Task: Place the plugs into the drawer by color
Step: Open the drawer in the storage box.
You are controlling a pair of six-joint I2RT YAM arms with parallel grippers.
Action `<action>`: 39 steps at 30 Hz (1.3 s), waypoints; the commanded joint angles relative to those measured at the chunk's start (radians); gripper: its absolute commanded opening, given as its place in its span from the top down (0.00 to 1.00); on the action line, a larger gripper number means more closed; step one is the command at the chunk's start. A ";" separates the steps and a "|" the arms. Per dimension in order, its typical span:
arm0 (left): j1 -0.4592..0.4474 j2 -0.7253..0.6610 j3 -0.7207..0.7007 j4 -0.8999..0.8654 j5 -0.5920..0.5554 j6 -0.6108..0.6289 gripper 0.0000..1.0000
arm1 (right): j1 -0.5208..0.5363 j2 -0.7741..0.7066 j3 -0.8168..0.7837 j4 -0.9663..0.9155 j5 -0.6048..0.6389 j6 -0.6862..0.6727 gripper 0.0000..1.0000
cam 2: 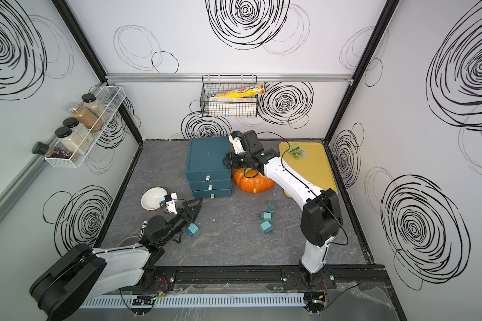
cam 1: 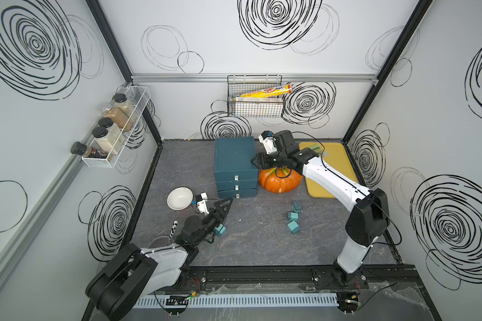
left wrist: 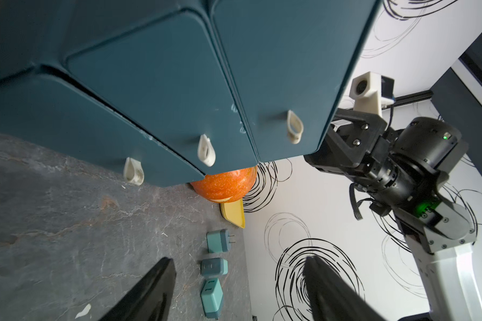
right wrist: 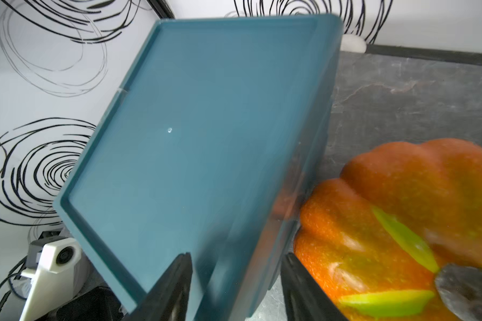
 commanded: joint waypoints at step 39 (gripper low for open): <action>-0.009 0.591 0.260 0.503 -0.168 0.055 0.43 | -0.006 -0.063 -0.186 0.043 0.015 -0.079 0.47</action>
